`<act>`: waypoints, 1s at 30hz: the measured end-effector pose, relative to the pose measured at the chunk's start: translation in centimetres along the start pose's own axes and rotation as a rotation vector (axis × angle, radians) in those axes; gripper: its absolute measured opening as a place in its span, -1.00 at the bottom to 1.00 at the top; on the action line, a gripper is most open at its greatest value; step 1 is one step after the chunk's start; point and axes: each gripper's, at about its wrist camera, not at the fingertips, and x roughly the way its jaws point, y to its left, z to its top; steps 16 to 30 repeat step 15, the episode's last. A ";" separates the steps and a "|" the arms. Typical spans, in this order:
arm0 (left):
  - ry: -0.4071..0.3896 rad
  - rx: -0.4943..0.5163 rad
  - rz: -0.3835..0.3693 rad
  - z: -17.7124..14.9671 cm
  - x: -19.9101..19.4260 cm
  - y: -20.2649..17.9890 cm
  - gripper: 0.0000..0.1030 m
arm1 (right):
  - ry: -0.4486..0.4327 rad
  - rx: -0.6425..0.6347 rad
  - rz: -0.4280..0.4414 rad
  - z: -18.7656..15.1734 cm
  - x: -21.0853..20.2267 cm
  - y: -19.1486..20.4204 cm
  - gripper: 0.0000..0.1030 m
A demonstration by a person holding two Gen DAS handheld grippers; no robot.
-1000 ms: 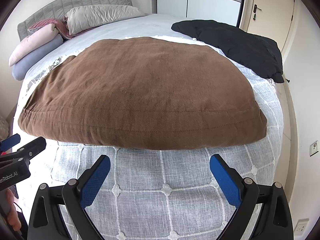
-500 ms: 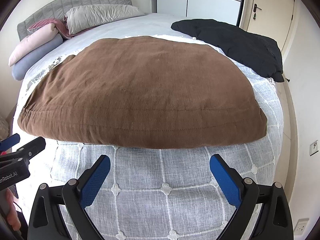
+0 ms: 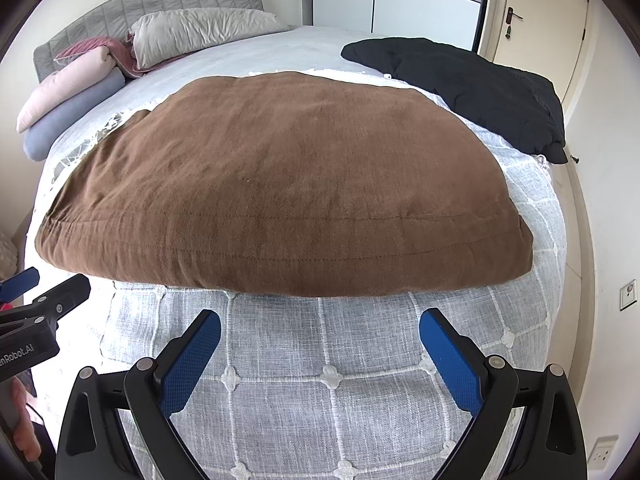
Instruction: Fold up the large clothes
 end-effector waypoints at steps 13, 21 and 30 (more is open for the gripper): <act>0.026 0.012 0.008 -0.3 0.6 -0.2 0.97 | 0.004 -0.004 -0.001 -0.3 0.1 -0.1 0.95; 0.046 0.004 0.006 -0.4 1.1 -0.1 0.97 | 0.010 -0.009 -0.001 -0.5 0.3 0.0 0.95; 0.046 0.004 0.006 -0.4 1.1 -0.1 0.97 | 0.010 -0.009 -0.001 -0.5 0.3 0.0 0.95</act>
